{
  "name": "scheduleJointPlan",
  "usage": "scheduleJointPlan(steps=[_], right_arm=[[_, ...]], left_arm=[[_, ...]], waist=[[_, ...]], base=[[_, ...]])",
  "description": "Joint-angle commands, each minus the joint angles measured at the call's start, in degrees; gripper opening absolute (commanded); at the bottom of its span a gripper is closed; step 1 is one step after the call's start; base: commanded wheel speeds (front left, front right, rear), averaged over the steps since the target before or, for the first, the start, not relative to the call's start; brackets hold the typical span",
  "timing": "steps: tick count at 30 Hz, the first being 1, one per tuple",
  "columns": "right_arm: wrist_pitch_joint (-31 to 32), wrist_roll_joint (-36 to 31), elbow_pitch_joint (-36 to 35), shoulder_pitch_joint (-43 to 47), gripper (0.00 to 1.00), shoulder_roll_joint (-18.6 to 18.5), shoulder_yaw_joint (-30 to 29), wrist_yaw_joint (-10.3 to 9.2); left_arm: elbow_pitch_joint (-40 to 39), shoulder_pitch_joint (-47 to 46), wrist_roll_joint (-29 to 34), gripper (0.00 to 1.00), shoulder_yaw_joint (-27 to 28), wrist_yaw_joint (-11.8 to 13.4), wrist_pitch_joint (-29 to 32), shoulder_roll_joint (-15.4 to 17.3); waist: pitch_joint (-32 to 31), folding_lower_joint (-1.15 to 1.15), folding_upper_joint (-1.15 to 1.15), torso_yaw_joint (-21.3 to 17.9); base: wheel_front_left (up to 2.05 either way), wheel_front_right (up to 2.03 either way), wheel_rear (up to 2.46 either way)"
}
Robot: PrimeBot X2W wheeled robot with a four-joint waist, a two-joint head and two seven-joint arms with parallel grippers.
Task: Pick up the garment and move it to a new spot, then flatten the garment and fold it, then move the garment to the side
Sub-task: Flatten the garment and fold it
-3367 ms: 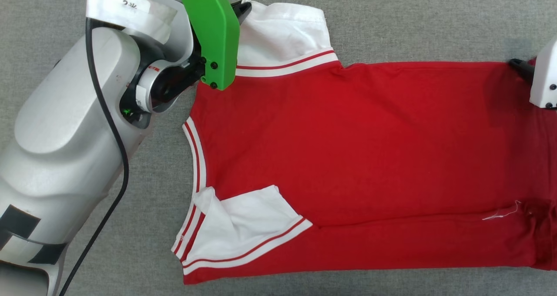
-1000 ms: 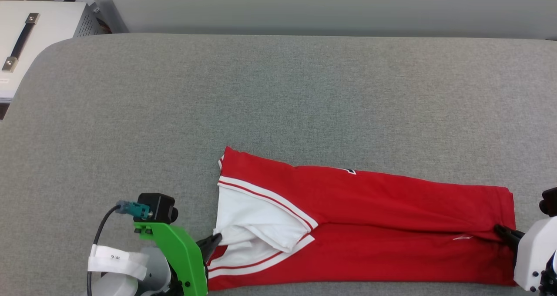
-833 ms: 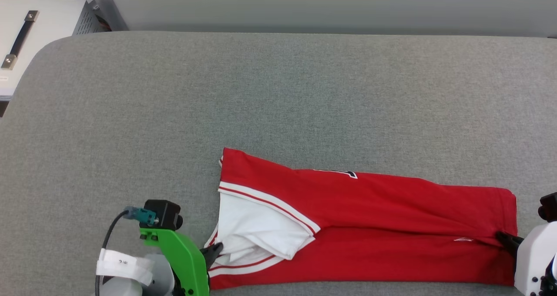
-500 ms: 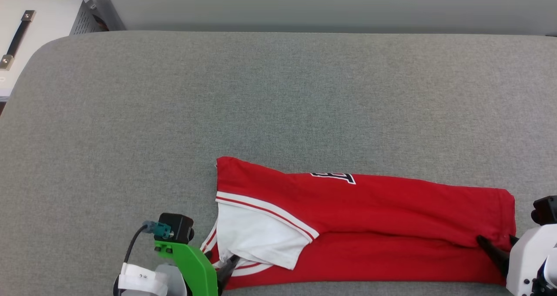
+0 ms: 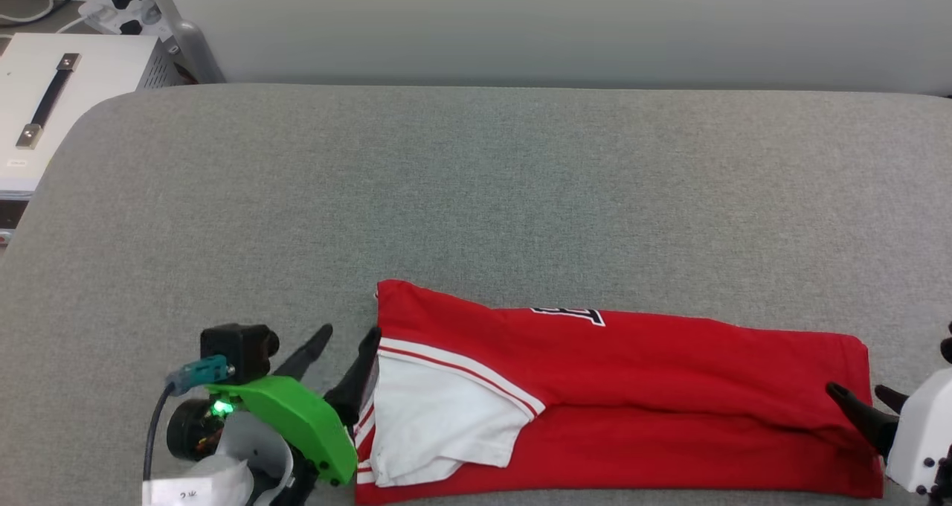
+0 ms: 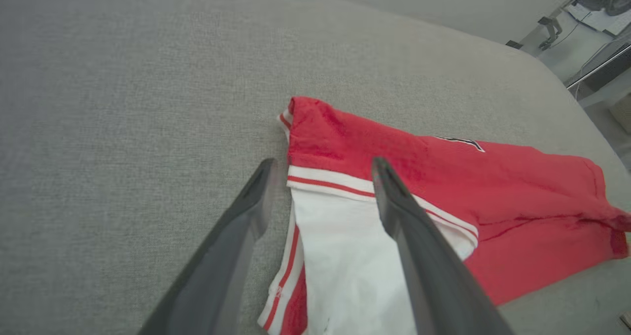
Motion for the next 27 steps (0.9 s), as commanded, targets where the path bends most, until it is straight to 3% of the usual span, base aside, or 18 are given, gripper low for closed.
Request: scheduleJointPlan(steps=[1, 6, 12, 20, 27], right_arm=[[2.09, -0.38, -1.02, 1.01, 1.00, 1.26, -1.99, -0.05], [8.12, -2.76, -3.07, 1.11, 1.00, 5.73, -7.91, -0.05], [12.44, -6.48, -2.38, -1.59, 1.00, 11.09, -14.32, -0.05], [14.37, -9.94, 2.81, -6.99, 1.00, 14.65, -20.22, -0.05], [13.90, -12.02, 7.09, -9.41, 1.00, 14.36, -22.79, -0.05]], left_arm=[[-0.60, -0.79, 2.20, 1.00, 1.08, -0.36, -3.90, -0.72], [0.57, -1.18, 7.90, 1.00, 2.96, -1.52, -14.25, -2.25], [-3.15, -0.29, 22.32, 1.00, 13.77, -2.45, -15.79, -8.00], [-10.01, 4.72, 41.21, 1.00, 26.34, -8.24, -15.82, -17.81], [-8.47, 6.71, 45.52, 1.00, 30.65, -14.09, -15.82, -23.09]], waist=[[-0.14, 0.00, 0.00, 0.03], [0.40, 0.00, 0.00, 0.11], [2.06, 0.00, 0.00, 0.52], [4.32, 0.00, 0.00, 1.31], [5.63, 0.00, 0.00, 2.15]], base=[[0.00, 0.00, 0.00], [0.00, 0.00, 0.00], [0.00, 0.00, 0.00], [0.00, 0.00, 0.00], [0.00, 0.00, 0.00]])
